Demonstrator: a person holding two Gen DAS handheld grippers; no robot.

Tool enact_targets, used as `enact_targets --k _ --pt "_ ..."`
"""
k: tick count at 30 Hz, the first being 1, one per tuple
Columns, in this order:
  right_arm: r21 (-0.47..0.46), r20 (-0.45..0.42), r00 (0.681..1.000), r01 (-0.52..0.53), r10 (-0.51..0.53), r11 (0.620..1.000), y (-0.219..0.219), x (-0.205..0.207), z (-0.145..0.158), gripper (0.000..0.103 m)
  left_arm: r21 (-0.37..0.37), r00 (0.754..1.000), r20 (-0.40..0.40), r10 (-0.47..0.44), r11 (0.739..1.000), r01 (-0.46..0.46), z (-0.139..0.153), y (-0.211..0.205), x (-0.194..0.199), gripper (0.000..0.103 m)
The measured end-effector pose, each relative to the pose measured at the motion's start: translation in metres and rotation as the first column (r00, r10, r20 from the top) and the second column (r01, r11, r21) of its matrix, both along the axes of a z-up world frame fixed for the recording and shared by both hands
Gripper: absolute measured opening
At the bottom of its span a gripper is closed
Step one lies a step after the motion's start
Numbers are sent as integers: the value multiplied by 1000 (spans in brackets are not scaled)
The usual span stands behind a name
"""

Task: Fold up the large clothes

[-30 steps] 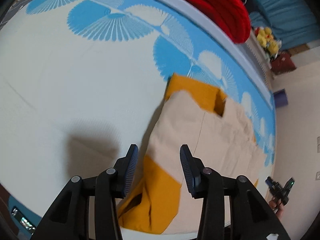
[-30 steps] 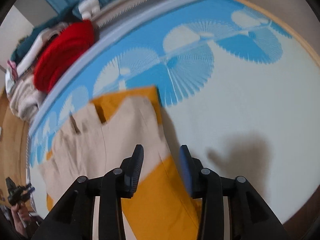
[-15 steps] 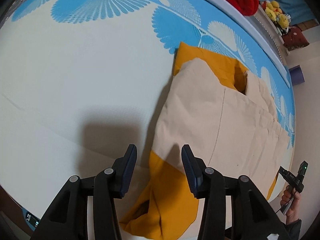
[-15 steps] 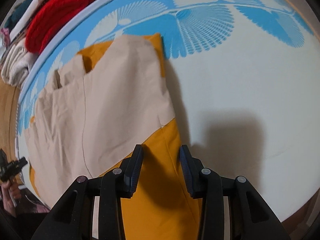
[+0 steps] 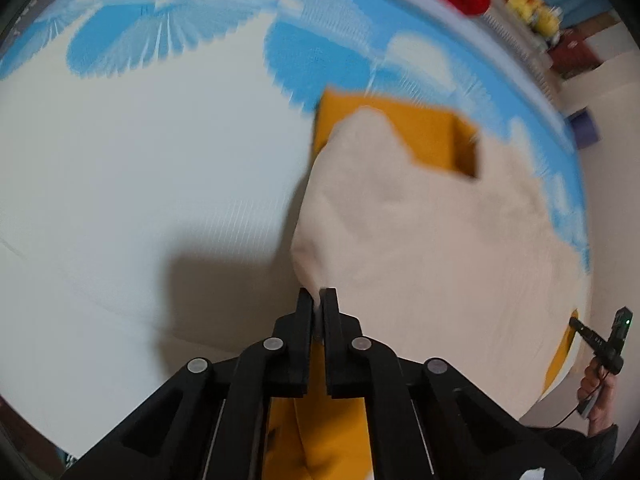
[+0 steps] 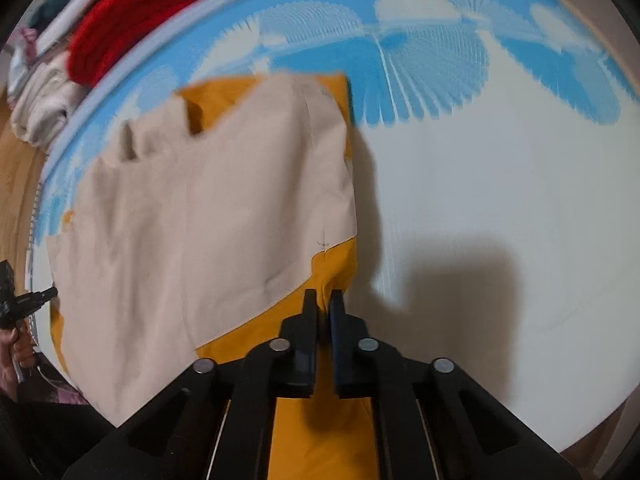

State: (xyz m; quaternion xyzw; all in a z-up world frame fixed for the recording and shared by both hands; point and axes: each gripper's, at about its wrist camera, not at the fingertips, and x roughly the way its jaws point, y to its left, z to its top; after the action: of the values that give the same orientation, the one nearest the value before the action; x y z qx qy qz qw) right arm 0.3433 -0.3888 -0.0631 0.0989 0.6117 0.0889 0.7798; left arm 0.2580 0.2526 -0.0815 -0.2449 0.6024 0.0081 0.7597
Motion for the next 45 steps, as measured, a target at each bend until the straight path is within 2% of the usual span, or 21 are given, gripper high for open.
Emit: enact_targets --k 3,6,10,12,14,17,21,23,25,27,32,41,45 --pt "81 147 987 48 -60 996 -9 -5 41 3 -2 991 128 31 1000 -31 30 6 -2 1" --pt "114 243 962 94 -120 989 -16 -6 63 3 16 982 175 63 998 -67 38 8 1 1" --pt "25 251 959 127 -129 992 0 12 55 3 96 989 136 57 993 -70 28 2 12 1" --pt "-40 208 972 125 -114 991 10 22 40 3 129 996 69 57 990 -65 11 1 18 1" --pt "-84 166 980 124 -108 989 15 29 27 3 158 998 39 55 986 -61 4 0 25 1" --pt "-107 183 976 143 -122 984 15 35 28 3 176 992 102 70 981 -87 14 -2 32 1" --pt "-108 292 944 190 -152 976 20 41 48 3 226 979 193 60 969 -104 27 -7 43 1" --pt "-112 331 929 211 -164 971 25 45 54 3 249 976 207 64 961 -116 26 -9 51 1" --pt "-129 359 918 227 -168 965 31 51 56 3 277 980 189 67 953 -119 18 -10 61 1" --pt "-165 340 928 220 -154 961 37 60 47 3 294 987 148 65 950 -106 5 -11 68 1" --pt "-230 209 966 200 -153 952 38 82 2 3 329 997 44 62 942 -73 -27 -13 79 3" --pt "-294 129 981 179 -147 939 42 92 -29 3 365 999 -34 36 931 -21 -48 -21 82 5" --pt "-299 104 983 175 -151 938 40 91 -32 4 348 999 -43 32 938 -15 -43 -19 80 13"
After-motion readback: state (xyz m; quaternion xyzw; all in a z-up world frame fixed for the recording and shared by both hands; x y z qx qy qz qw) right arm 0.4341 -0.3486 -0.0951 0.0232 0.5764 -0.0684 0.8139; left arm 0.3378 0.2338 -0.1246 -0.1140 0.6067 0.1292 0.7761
